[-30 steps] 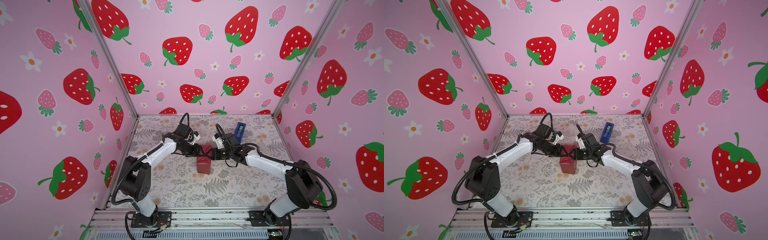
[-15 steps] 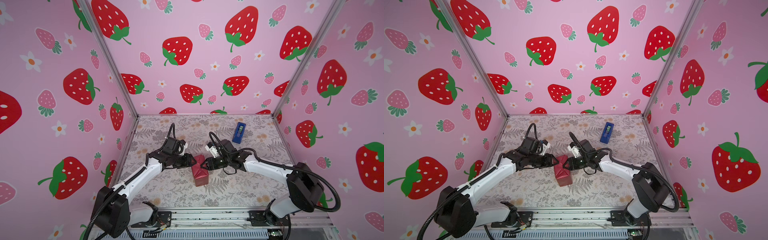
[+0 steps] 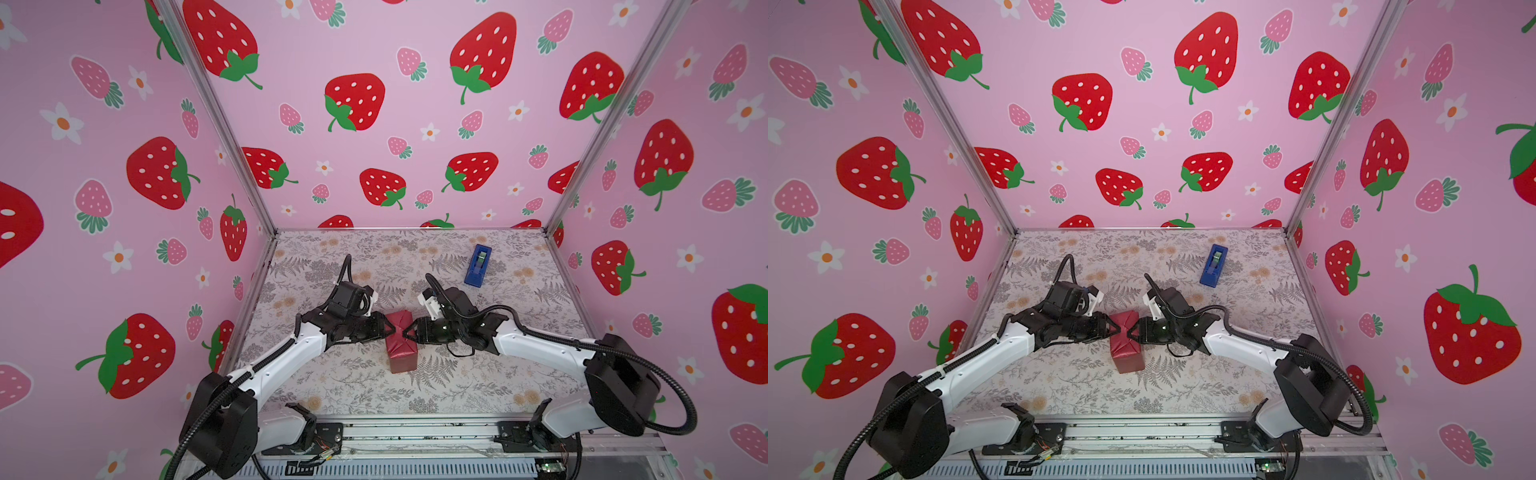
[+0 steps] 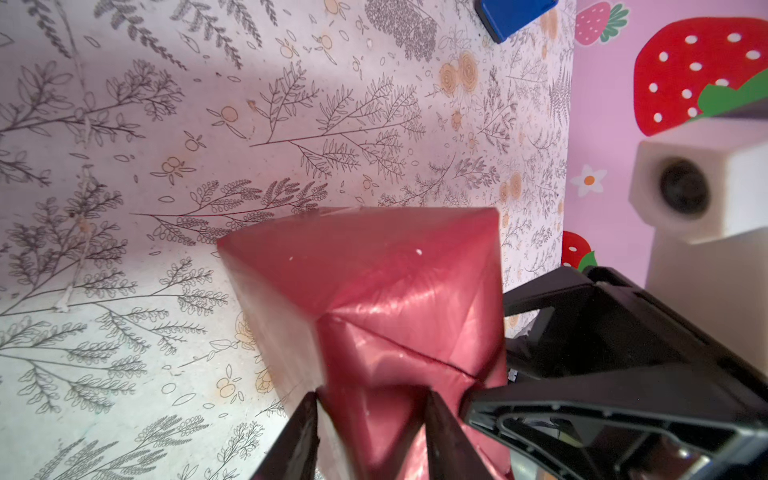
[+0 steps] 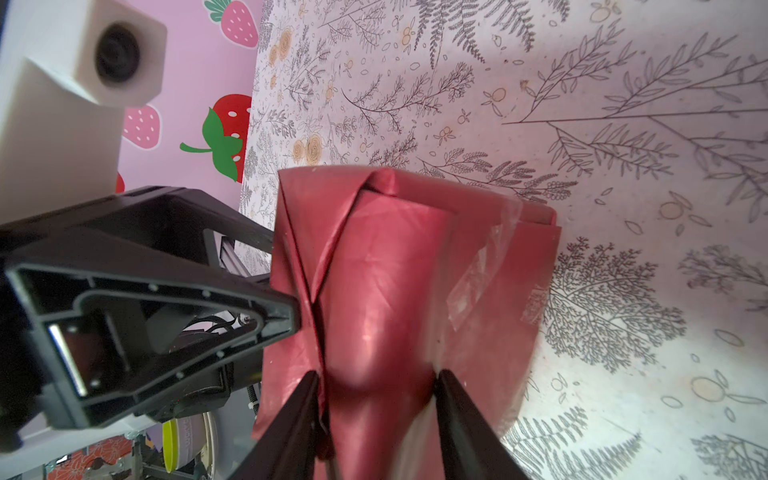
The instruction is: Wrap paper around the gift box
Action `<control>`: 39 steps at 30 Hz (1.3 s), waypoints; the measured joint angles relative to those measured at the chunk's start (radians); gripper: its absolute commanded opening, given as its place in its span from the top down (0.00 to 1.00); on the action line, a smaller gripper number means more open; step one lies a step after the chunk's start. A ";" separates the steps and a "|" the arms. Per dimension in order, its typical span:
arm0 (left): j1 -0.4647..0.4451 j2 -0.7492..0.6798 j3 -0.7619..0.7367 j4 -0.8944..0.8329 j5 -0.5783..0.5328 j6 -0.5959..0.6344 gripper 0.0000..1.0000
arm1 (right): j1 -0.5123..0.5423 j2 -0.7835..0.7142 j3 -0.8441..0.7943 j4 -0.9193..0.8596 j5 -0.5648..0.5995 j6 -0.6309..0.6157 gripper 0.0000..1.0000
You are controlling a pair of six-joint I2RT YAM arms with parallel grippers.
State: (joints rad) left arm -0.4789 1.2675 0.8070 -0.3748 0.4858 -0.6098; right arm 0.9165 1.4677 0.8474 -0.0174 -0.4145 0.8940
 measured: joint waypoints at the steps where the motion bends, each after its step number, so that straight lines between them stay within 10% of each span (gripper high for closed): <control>1: -0.003 0.014 0.016 -0.007 -0.002 0.013 0.58 | 0.002 -0.008 -0.003 -0.008 0.008 0.004 0.47; 8: -0.015 0.058 0.053 -0.017 0.002 0.074 0.58 | 0.007 -0.027 0.021 -0.102 0.052 -0.034 0.37; 39: -0.043 -0.051 -0.078 0.094 0.008 -0.071 0.65 | -0.022 -0.021 0.023 -0.109 -0.015 -0.059 0.49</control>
State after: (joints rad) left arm -0.5220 1.2160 0.7288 -0.2806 0.4934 -0.6811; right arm 0.8948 1.4464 0.8700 -0.1261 -0.4294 0.8352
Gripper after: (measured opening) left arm 0.353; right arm 0.509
